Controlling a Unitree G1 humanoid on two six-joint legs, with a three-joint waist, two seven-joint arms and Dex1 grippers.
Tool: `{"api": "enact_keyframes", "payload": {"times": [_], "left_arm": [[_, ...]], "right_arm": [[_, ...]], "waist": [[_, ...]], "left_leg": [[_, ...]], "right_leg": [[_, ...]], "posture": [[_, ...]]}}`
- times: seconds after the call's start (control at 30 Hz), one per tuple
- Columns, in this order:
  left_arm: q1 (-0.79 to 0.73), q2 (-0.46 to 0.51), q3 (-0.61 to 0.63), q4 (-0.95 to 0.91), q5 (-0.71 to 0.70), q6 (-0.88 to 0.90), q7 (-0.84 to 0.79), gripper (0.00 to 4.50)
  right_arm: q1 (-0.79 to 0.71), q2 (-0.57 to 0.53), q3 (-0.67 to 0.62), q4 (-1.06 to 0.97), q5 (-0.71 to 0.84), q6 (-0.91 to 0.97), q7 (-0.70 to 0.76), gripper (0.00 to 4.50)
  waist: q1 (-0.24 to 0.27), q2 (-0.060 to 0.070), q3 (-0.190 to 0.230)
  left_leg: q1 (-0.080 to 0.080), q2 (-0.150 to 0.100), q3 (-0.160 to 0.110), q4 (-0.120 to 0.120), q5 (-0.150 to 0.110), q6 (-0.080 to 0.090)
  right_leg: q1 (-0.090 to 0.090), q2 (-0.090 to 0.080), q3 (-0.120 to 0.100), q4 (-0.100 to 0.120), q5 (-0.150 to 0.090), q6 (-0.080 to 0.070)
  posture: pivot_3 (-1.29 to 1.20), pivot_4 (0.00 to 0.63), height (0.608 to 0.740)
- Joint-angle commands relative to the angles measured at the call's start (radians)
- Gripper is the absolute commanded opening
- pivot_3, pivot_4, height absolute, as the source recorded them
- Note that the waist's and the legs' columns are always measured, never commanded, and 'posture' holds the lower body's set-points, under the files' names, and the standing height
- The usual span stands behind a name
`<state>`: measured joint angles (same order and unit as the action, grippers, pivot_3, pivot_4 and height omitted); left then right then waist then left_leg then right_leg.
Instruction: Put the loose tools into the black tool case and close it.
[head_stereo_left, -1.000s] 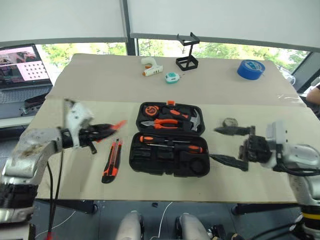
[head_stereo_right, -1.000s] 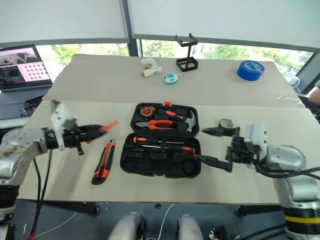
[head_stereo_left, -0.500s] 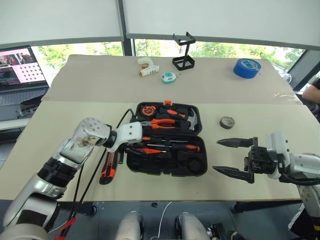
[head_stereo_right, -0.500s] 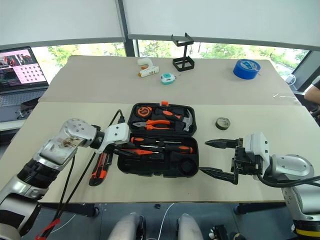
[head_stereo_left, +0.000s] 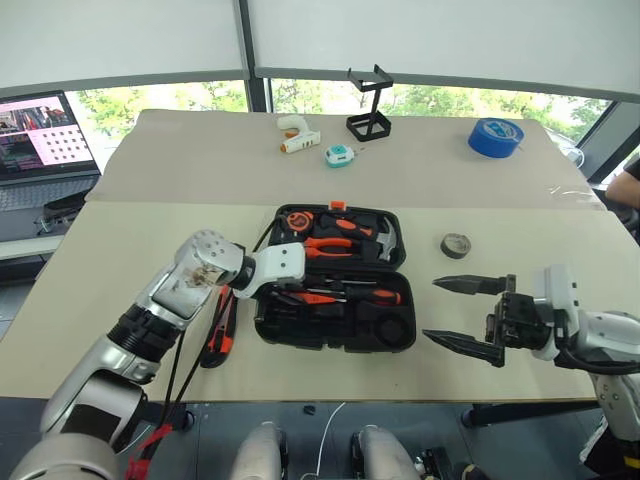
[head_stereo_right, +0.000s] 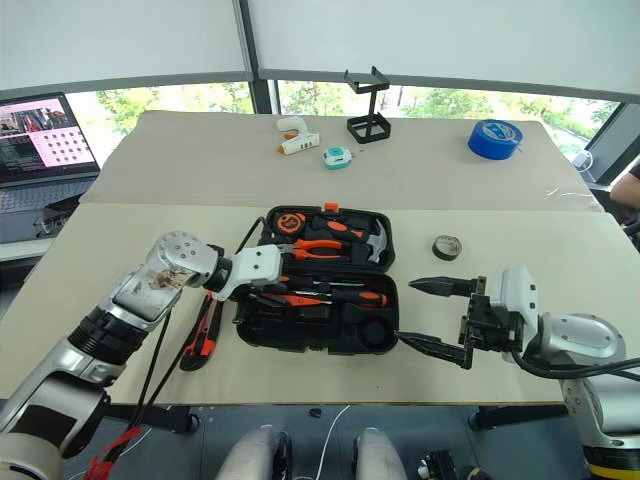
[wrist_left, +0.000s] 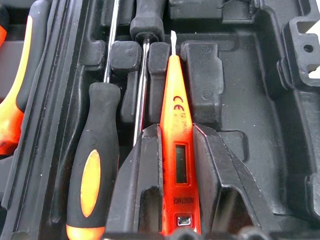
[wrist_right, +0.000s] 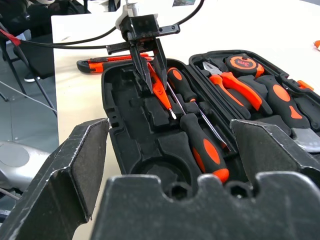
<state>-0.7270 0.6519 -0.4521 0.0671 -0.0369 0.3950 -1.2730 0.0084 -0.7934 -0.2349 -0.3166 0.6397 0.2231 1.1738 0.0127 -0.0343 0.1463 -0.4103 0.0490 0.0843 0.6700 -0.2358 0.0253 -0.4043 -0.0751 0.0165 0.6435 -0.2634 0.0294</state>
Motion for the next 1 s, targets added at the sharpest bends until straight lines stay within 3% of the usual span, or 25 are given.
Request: {"api": "enact_keyframes", "payload": {"times": [0.03,0.2,0.4,0.47,0.63,0.77,0.9,1.0], "left_arm": [[-0.007,0.009,-0.032,0.008,0.036,0.009,-0.028,0.45],[-0.011,0.022,-0.066,0.011,0.071,0.031,-0.067,0.45],[-0.019,-0.031,-0.050,0.072,0.069,0.040,-0.043,0.45],[-0.011,-0.032,-0.026,0.069,0.051,0.029,-0.051,1.46],[-0.016,-0.011,0.086,-0.001,-0.066,-0.004,-0.108,3.17],[-0.047,0.023,0.189,-0.037,-0.143,-0.002,-0.117,3.17],[-0.002,0.006,0.236,0.028,-0.147,-0.113,-0.083,3.17],[0.052,-0.047,0.265,0.093,-0.182,-0.193,-0.080,2.50]], "right_arm": [[-0.017,0.003,-0.004,-0.034,0.014,0.009,-0.012,4.50],[-0.025,0.005,0.007,-0.031,0.013,0.012,-0.018,4.50],[-0.035,0.008,0.018,-0.025,0.011,0.011,-0.022,4.50],[-0.035,0.009,0.019,-0.022,0.011,0.010,-0.022,4.50],[-0.026,0.007,0.012,-0.017,0.013,0.009,-0.013,4.50],[-0.017,-0.008,0.001,-0.015,0.025,0.027,0.002,4.50],[-0.044,0.001,0.017,-0.001,0.016,0.033,0.003,4.50],[-0.062,0.011,0.031,0.003,0.012,0.033,0.003,4.50]], "waist": [[0.000,0.000,0.000],[-0.004,0.000,0.000],[-0.002,0.001,0.000],[0.000,0.001,0.000],[-0.001,0.000,0.000],[0.000,0.000,0.000],[0.000,0.000,0.000],[-0.001,0.001,0.000]], "left_leg": [[0.000,0.000,0.000,0.000,0.000,0.000],[0.000,0.000,0.000,0.000,0.000,0.001],[0.001,0.000,-0.001,0.001,0.000,0.001],[0.001,0.000,-0.001,0.002,-0.001,0.001],[-0.001,0.001,-0.002,0.007,-0.002,0.003],[-0.003,0.001,-0.003,0.008,-0.002,0.003],[-0.003,0.000,-0.004,0.009,-0.002,0.003],[-0.003,0.000,-0.003,0.008,-0.002,0.003]], "right_leg": [[0.000,0.000,0.000,0.000,0.000,0.000],[0.000,0.000,0.000,0.000,0.000,0.000],[0.001,0.000,0.001,0.001,0.000,0.000],[0.001,0.000,0.001,0.001,0.000,0.000],[0.000,0.000,0.000,0.004,0.000,0.001],[-0.001,0.000,-0.001,0.004,0.000,0.001],[0.000,-0.001,-0.001,0.004,0.000,0.001],[0.000,-0.001,0.000,0.004,0.000,0.001]], "posture": [[0.00,0.150,0.740],[0.00,0.150,0.740],[0.00,0.150,0.740],[0.00,0.150,0.740],[0.00,0.150,0.740],[0.00,0.150,0.740],[0.00,0.150,0.740],[0.00,0.150,0.740]]}}
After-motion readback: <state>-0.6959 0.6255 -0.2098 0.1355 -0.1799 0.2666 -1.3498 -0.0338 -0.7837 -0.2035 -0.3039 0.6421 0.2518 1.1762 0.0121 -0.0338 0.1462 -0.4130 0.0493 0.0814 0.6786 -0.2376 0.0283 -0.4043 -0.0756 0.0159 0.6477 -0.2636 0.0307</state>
